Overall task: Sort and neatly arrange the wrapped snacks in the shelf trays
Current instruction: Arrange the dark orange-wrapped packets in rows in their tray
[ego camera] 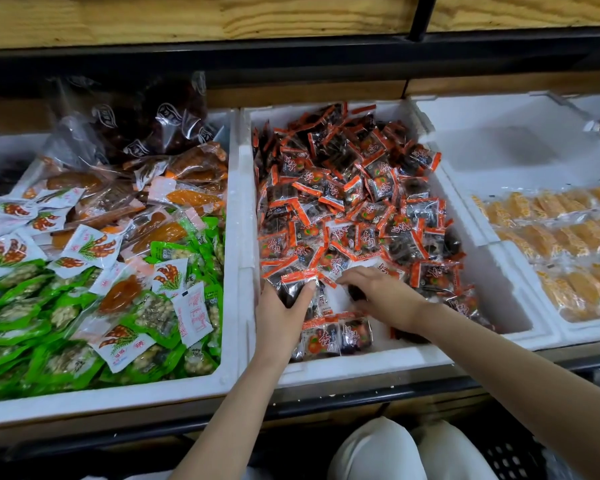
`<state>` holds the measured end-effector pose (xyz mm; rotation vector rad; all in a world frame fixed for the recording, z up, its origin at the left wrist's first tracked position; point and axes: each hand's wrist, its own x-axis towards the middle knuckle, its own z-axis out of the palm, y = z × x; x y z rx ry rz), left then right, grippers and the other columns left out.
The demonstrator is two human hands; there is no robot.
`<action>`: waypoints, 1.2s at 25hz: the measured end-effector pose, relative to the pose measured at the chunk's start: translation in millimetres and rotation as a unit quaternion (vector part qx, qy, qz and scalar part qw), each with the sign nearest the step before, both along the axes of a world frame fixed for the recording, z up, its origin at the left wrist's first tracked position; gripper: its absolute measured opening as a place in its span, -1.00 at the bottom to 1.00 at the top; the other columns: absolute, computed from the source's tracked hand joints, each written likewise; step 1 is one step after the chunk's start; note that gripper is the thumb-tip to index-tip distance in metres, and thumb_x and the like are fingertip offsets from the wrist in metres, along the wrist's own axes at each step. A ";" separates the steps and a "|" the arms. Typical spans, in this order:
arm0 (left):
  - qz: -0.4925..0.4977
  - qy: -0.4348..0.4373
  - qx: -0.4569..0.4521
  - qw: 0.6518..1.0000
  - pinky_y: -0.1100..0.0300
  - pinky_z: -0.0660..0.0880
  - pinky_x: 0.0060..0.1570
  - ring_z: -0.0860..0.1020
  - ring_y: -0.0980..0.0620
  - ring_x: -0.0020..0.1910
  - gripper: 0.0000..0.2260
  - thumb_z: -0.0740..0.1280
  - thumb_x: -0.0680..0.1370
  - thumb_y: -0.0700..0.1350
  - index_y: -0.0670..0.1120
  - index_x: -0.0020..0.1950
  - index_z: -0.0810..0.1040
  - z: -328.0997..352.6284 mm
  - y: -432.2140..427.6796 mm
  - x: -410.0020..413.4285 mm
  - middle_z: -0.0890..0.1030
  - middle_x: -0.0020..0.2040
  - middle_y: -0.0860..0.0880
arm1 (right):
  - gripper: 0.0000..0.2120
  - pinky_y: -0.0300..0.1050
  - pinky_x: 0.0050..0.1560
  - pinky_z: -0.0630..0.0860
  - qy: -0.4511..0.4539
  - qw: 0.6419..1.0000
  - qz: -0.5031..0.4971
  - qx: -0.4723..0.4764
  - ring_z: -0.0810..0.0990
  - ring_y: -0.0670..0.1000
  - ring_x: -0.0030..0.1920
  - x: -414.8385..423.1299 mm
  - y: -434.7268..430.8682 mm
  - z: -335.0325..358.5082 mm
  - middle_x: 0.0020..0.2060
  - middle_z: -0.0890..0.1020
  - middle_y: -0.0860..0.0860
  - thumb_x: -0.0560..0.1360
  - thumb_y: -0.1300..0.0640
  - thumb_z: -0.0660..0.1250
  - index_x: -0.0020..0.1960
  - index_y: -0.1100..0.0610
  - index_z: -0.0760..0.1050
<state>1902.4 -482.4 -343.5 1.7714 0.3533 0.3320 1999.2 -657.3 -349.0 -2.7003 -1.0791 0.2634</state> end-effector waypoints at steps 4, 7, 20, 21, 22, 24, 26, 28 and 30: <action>-0.004 0.010 0.015 1.000 0.40 0.37 0.02 0.52 0.19 0.07 -0.68 0.39 0.51 -0.04 -0.03 0.24 0.47 -1.9 0.2 1.4 0.58 0.07 0.13 | -0.35 0.01 0.43 0.16 -0.026 0.990 -0.020 -0.140 0.17 0.08 0.43 13.6 -6.7 1.8 0.45 0.25 0.00 0.52 0.07 0.31 0.51 0.01 0.07; -0.008 0.023 0.027 0.999 0.55 0.33 -0.09 0.51 0.27 0.00 -0.70 0.38 0.51 -0.04 -0.03 0.22 0.47 -1.9 0.2 1.9 0.58 0.05 0.14 | -0.26 0.00 0.36 0.27 -0.018 0.985 -0.059 -0.163 0.27 0.11 0.39 20.4 -5.4 8.0 0.40 0.31 0.07 0.46 -0.08 0.37 0.50 0.10 0.11; -0.025 0.021 0.023 0.999 0.46 0.36 -0.03 0.52 0.23 0.05 -0.68 0.39 0.50 -0.04 0.00 0.24 0.46 -2.2 -0.2 1.8 0.58 0.03 0.19 | -0.90 -0.19 -0.07 0.60 0.403 0.886 -0.177 0.144 0.64 -0.02 -0.10 -17.8 -45.0 33.4 -0.08 0.62 0.06 0.51 0.16 0.33 0.00 0.12 0.45; -0.027 0.021 0.017 0.999 0.44 0.36 -0.03 0.52 0.26 0.03 -0.69 0.39 0.50 -0.05 0.01 0.22 0.47 -0.8 -0.4 0.7 0.58 0.02 0.20 | -0.93 -0.21 -0.07 0.59 0.401 0.892 -0.170 0.121 0.62 -0.05 -0.10 -18.5 -48.5 31.1 -0.08 0.61 0.03 0.52 0.16 0.31 -0.01 0.09 0.44; -0.029 0.019 0.009 0.999 0.42 0.37 -0.02 0.51 0.29 0.02 -0.71 0.39 0.50 -0.05 0.02 0.20 0.47 0.6 -0.8 -0.2 0.58 0.01 0.20 | -0.94 -0.29 -0.12 0.54 0.350 0.920 -0.157 0.077 0.60 -0.09 -0.14 -15.5 -52.2 31.2 -0.11 0.60 -0.01 0.54 0.13 0.30 -0.03 0.04 0.41; -0.033 0.019 -0.004 0.999 0.39 0.38 -0.03 0.51 0.32 -0.01 -0.75 0.39 0.50 -0.05 0.05 0.16 0.46 2.5 -1.6 0.0 0.58 -0.01 0.21 | -0.90 -0.36 -0.23 0.40 0.198 0.970 -0.138 -0.037 0.55 -0.11 -0.18 -4.9 -56.8 32.0 -0.14 0.57 -0.07 0.55 0.07 0.28 0.03 -0.01 0.37; -0.040 0.025 -0.014 0.999 0.39 0.39 -0.06 0.52 0.31 -0.06 -0.79 0.39 0.51 -0.04 0.09 0.10 0.46 4.4 -4.4 0.8 0.58 -0.04 0.21 | -0.76 -0.22 -0.22 0.39 0.083 0.982 -0.162 -0.057 0.61 0.03 -0.10 3.6 -64.0 31.1 -0.11 0.61 0.03 0.53 0.06 0.30 0.15 0.09 0.36; -0.064 0.036 -0.017 0.997 0.45 0.38 -0.17 0.53 0.30 -0.17 -0.85 0.38 0.52 -0.03 0.11 0.04 0.46 7.3 -10.1 4.9 0.59 -0.10 0.17 | -0.77 -0.10 -0.24 0.41 -0.038 0.977 -0.209 0.031 0.60 0.09 -0.15 4.5 -69.0 31.5 -0.18 0.59 0.04 0.48 0.01 0.36 0.02 0.07 0.37; -0.096 0.037 -0.010 0.995 0.47 0.40 -0.27 0.53 0.17 -0.31 -0.88 0.36 0.52 -0.03 0.00 0.02 0.50 10.1 -17.8 14.9 0.60 -0.21 0.03 | -0.76 -0.10 -0.25 0.42 -0.124 0.975 -0.161 0.094 0.56 0.02 -0.20 -0.7 -68.5 30.0 -0.20 0.56 -0.04 0.41 -0.04 0.41 -0.11 0.06 0.41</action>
